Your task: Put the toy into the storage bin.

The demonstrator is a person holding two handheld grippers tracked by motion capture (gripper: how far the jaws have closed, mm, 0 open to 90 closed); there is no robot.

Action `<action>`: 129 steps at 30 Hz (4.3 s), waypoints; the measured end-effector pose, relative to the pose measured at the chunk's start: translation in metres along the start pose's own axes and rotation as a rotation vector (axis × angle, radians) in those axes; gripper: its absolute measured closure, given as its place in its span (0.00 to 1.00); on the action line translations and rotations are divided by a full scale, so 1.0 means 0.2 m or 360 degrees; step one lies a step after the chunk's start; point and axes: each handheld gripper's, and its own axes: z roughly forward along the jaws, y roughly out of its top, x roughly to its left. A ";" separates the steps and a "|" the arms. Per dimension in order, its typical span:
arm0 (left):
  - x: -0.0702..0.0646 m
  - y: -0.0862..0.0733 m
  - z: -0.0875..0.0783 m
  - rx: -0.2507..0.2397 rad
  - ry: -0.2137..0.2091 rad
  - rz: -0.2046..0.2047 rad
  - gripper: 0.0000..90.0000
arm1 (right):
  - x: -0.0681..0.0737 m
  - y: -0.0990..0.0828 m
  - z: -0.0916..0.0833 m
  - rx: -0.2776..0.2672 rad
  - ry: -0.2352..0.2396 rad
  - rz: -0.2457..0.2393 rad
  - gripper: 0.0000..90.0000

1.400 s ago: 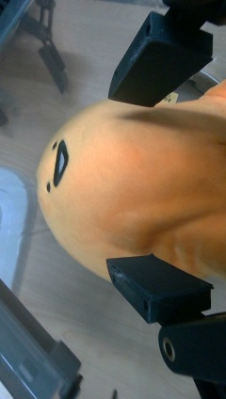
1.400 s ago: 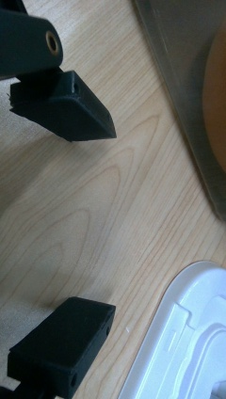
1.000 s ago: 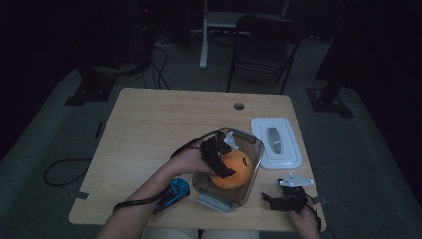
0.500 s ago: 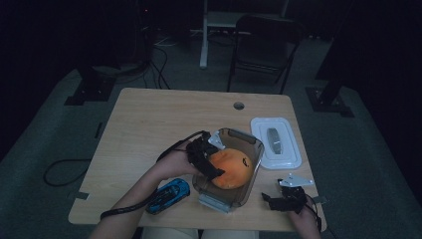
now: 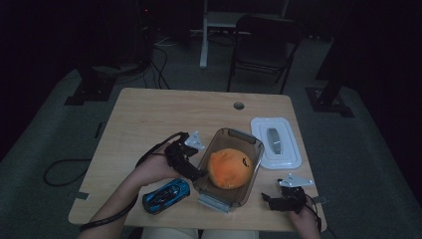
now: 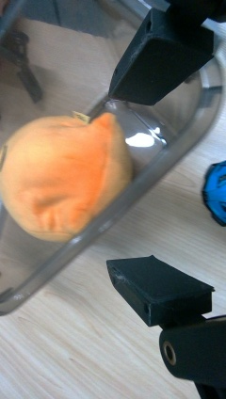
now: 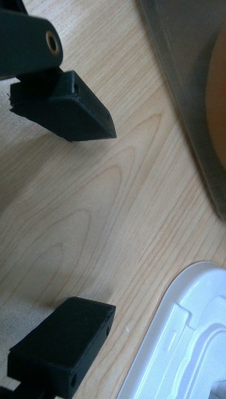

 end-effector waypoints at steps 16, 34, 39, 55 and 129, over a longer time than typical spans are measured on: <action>0.01 -0.22 -0.06 0.0023 0.0060 -0.0077 0.19 | 0.00 0.00 0.00 0.0000 -0.0001 -0.0001 0.15; -0.05 -0.49 0.05 0.0149 0.0024 -0.0170 0.19 | 0.00 0.00 0.00 0.0002 -0.0001 -0.0001 0.15; -0.06 -0.56 0.07 0.0188 0.0030 -0.0208 0.19 | 0.00 0.00 0.00 0.0002 -0.0001 -0.0001 0.15; -0.07 -0.68 0.20 0.0326 0.0076 -0.0293 0.19 | 0.00 0.00 0.00 0.0002 -0.0006 0.0005 0.15; 0.23 -0.61 -0.14 0.0097 0.0260 -0.0538 0.32 | 0.40 0.33 0.29 -0.0040 0.0117 -0.0023 0.13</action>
